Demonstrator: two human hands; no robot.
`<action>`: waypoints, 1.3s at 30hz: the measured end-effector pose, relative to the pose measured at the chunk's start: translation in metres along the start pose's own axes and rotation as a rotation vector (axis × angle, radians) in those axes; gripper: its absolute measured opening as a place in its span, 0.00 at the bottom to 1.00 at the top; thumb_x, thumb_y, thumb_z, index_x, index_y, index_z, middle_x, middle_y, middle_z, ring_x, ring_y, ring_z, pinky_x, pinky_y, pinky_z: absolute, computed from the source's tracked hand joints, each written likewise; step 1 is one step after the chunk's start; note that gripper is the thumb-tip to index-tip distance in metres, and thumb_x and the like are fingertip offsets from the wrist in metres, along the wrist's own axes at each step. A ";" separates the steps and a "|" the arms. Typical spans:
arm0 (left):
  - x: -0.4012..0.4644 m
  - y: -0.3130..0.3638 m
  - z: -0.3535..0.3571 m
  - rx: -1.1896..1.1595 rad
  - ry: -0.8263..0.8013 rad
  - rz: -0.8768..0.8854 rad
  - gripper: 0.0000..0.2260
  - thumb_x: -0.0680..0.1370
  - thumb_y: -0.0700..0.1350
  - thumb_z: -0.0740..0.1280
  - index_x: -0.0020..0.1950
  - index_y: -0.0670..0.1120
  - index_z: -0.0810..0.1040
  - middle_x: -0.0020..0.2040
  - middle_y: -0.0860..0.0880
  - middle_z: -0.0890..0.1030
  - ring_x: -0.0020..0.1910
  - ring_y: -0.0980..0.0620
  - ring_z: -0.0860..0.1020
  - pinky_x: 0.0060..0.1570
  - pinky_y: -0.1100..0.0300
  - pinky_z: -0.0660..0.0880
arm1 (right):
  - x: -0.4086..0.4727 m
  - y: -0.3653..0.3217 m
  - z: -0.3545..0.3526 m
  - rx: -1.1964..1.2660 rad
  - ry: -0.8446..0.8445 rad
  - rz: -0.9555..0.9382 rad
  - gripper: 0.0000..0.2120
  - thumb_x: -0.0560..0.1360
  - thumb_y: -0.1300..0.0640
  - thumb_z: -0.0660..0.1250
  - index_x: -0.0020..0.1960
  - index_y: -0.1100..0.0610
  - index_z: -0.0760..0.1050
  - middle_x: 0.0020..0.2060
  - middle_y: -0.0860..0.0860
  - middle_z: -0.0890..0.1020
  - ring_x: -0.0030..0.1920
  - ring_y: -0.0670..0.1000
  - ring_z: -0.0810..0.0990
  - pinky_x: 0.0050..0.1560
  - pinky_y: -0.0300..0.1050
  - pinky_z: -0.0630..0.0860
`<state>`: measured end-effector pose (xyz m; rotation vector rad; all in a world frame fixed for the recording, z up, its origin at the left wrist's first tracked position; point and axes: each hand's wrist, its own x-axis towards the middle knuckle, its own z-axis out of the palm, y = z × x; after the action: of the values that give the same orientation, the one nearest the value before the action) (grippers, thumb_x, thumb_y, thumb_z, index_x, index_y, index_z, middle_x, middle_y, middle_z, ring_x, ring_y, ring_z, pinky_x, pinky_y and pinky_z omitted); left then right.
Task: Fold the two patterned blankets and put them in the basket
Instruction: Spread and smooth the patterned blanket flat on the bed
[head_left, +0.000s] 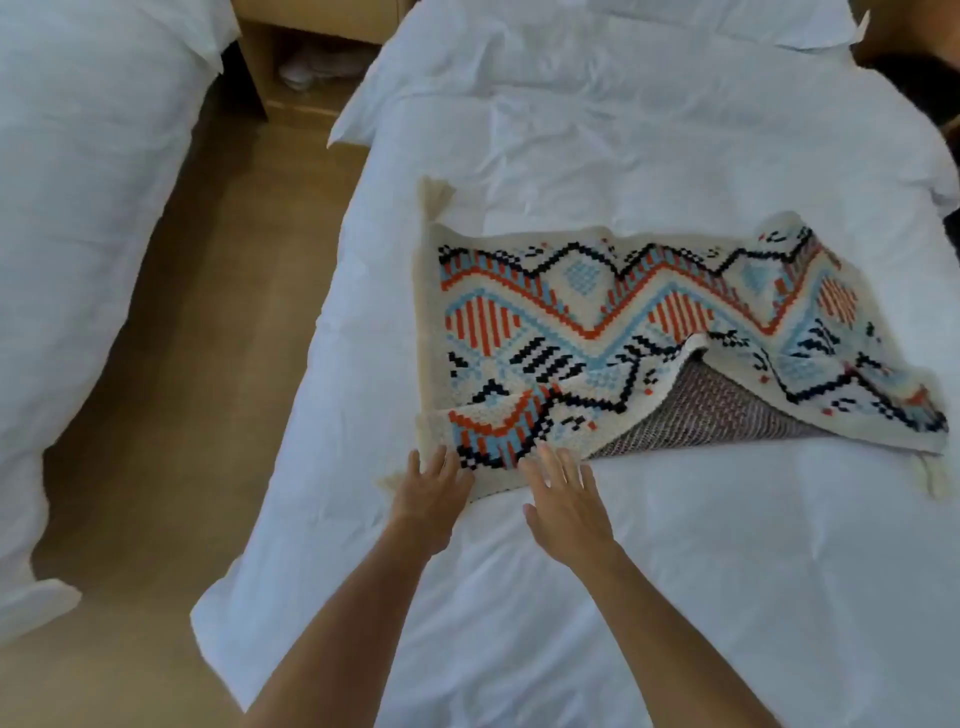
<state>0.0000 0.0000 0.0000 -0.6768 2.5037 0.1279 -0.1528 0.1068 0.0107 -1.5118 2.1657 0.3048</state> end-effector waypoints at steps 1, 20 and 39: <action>0.006 0.003 0.003 0.040 0.001 0.003 0.31 0.74 0.46 0.68 0.73 0.44 0.58 0.74 0.41 0.56 0.74 0.42 0.54 0.71 0.41 0.56 | 0.008 0.001 0.008 -0.035 0.011 -0.008 0.27 0.81 0.53 0.56 0.76 0.54 0.51 0.77 0.56 0.47 0.76 0.59 0.46 0.73 0.58 0.47; 0.021 0.006 0.041 0.132 0.249 0.168 0.12 0.56 0.38 0.78 0.34 0.44 0.79 0.30 0.47 0.78 0.27 0.49 0.76 0.31 0.59 0.75 | 0.034 0.022 0.047 -0.095 0.399 -0.198 0.08 0.67 0.66 0.69 0.46 0.62 0.77 0.41 0.57 0.81 0.44 0.58 0.80 0.54 0.54 0.77; -0.099 0.038 0.104 0.180 -0.320 0.287 0.17 0.81 0.33 0.52 0.70 0.34 0.67 0.66 0.34 0.69 0.62 0.37 0.71 0.59 0.48 0.69 | -0.109 -0.064 0.105 0.048 -0.167 -0.162 0.15 0.60 0.57 0.77 0.45 0.55 0.78 0.38 0.51 0.79 0.39 0.51 0.78 0.35 0.43 0.77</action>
<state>0.1030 0.1000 -0.0382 -0.2019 2.2531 0.1030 -0.0365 0.2186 -0.0193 -1.5648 1.8968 0.3097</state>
